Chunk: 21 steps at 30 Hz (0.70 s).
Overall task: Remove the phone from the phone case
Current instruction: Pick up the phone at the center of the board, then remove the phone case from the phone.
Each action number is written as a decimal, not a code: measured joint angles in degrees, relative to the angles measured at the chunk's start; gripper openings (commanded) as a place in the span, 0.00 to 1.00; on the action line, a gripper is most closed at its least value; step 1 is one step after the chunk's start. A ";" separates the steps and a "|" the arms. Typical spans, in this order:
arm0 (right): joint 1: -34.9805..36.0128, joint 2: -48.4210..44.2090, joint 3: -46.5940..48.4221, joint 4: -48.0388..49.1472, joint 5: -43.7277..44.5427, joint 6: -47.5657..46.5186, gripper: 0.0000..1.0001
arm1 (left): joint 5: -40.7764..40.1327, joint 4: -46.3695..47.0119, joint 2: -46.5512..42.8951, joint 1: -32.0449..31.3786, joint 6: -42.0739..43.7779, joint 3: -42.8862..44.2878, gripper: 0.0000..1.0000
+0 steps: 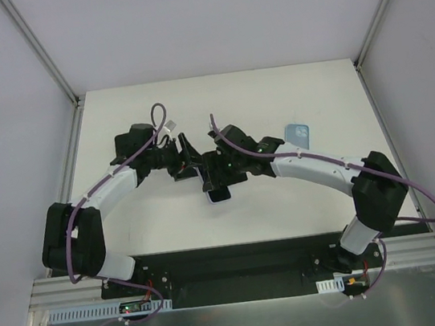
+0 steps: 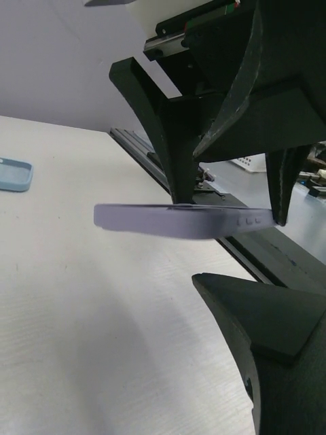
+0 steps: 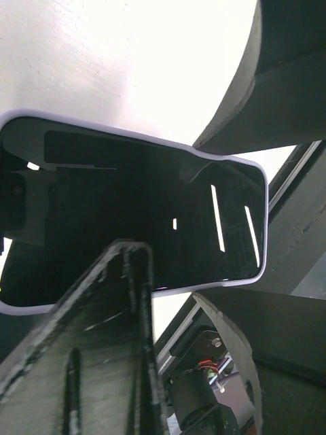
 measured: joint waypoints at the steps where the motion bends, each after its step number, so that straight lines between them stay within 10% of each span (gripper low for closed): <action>1: 0.00 0.35 0.28 -0.02 -0.15 0.15 0.06 | 0.20 0.70 0.02 -0.48 -0.26 0.00 0.56; 6: 0.00 1.88 1.31 0.50 -0.81 0.42 0.08 | 1.66 4.70 0.55 -1.60 -2.43 -1.01 0.33; 8: 0.00 1.97 1.42 0.37 -1.09 0.46 0.12 | 1.95 5.97 1.14 -1.60 -3.04 -1.64 0.05; 13: -0.20 1.97 1.75 0.04 -1.44 0.44 0.97 | 2.21 6.84 1.92 -1.20 -3.56 -2.21 0.00; 21: -2.14 -2.58 -1.88 3.15 -4.81 -0.31 0.96 | 3.04 7.34 2.01 -1.05 -3.54 -2.21 0.00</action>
